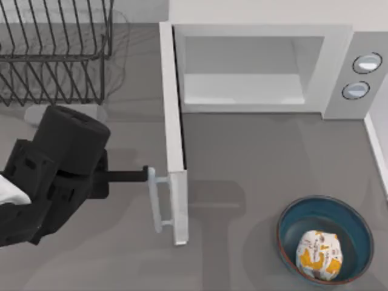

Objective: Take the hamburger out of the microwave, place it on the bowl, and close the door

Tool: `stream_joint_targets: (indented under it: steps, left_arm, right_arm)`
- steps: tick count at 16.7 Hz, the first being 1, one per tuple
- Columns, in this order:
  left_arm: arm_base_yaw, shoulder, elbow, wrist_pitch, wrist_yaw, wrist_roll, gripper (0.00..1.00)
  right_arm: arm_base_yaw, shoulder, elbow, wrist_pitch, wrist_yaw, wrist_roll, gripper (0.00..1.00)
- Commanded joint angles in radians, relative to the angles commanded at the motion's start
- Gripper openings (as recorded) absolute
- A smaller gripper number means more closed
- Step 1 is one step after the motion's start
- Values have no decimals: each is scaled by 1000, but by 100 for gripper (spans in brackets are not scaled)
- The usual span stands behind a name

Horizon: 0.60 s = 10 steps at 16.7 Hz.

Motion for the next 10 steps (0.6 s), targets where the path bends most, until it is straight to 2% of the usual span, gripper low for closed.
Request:
stream_joint_targets:
  steps: [4, 10]
  left_arm:
    - [2, 53, -122, 167, 2, 4, 0]
    - [-2, 59, -133, 182, -1, 1, 0]
  right_arm:
    - [0, 0, 0, 0, 0, 0, 100]
    - [0, 0, 0, 0, 0, 0, 100]
